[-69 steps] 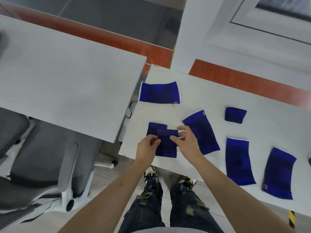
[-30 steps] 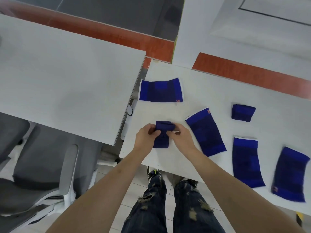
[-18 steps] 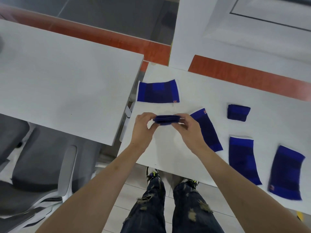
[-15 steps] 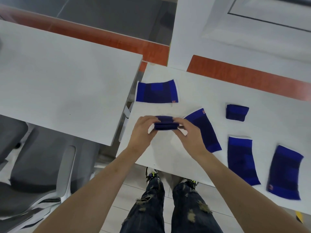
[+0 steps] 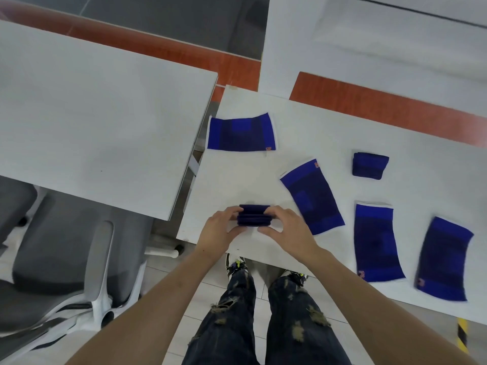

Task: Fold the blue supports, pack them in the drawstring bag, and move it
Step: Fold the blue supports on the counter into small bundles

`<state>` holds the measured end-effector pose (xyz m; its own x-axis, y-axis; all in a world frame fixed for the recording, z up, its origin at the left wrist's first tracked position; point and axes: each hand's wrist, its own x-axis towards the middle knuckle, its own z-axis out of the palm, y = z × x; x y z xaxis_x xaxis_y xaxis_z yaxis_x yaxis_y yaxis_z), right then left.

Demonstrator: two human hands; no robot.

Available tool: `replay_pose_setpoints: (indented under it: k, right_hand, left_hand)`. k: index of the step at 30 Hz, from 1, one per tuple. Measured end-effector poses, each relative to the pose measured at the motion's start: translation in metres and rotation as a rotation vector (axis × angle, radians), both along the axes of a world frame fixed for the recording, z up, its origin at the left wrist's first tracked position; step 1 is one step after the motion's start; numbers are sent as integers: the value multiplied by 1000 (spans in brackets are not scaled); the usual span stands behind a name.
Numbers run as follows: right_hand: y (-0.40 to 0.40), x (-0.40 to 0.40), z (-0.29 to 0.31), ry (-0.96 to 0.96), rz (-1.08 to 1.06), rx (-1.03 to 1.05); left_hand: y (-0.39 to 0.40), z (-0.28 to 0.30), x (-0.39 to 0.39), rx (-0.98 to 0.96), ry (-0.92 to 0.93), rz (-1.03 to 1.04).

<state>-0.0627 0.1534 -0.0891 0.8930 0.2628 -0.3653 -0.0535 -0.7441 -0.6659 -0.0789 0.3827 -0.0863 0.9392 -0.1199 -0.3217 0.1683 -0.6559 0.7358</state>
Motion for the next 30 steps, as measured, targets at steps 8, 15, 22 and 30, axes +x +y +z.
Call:
replay_pose_setpoints:
  k: [8,15,22,30]
  right_hand:
    - [12,7,-6,62,-220,59]
    - [19,21,-6,115,-277,17]
    - [21,32,-10,80,-226,-64]
    - [18,26,-14,-246,-135,-132]
  left_hand:
    - [-7,-10,3,19,42,99]
    - [-19,-13,11,52,86,198]
    - [-24,-16,23,216,85,117]
    - [-19,-16,43,258,79,113]
